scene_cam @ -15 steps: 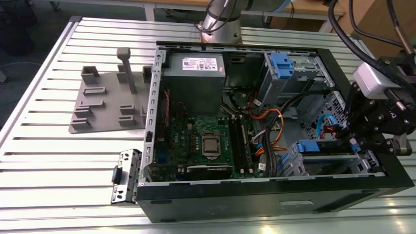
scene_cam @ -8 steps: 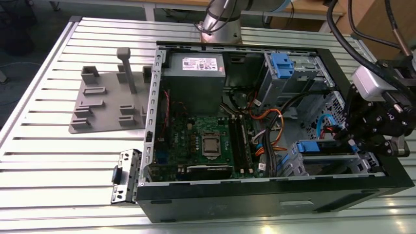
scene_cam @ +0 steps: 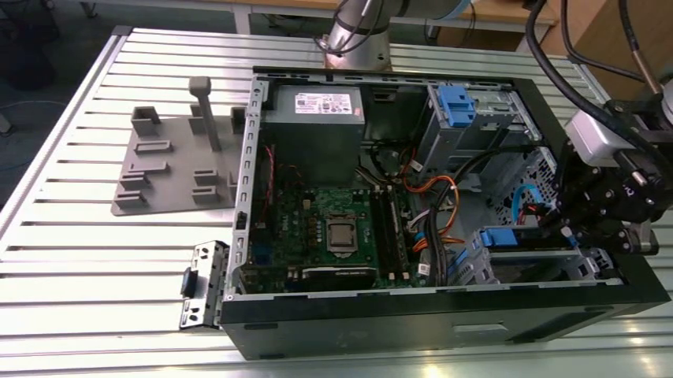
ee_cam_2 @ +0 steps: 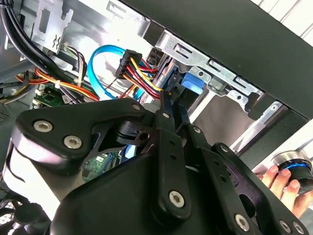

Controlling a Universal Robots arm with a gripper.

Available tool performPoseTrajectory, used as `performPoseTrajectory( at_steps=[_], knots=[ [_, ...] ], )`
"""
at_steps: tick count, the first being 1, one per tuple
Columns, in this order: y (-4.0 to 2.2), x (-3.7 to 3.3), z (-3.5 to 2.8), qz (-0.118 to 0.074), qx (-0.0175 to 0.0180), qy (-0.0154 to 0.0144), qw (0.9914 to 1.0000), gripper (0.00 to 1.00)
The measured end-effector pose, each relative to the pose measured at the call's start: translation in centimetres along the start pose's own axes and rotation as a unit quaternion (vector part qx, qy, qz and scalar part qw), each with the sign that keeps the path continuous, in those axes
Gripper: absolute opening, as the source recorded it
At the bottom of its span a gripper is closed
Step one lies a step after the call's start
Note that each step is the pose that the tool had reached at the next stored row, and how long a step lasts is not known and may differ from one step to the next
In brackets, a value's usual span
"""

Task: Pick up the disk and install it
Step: 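Insert the first disk wire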

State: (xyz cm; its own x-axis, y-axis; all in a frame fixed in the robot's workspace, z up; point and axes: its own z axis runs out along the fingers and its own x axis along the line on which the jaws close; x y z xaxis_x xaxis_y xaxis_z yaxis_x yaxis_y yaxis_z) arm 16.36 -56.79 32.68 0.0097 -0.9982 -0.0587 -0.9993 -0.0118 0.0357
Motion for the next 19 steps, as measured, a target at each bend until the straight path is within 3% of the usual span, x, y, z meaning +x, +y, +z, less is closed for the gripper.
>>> performPoseTrajectory(
  at_steps=[7,8,12,19],
  knots=[
    [0.0,0.01,0.09,0.0,0.0,-0.0005,1.0,0.19],
    [0.0,0.0,0.08,0.0,0.0,-0.0004,1.0,0.25],
    [-0.01,0.01,0.03,0.0,0.0,-0.0001,1.0,0.25],
    [-0.4,-0.06,-1.12,0.0,-0.0002,-0.0017,1.0,0.25]
  ],
)
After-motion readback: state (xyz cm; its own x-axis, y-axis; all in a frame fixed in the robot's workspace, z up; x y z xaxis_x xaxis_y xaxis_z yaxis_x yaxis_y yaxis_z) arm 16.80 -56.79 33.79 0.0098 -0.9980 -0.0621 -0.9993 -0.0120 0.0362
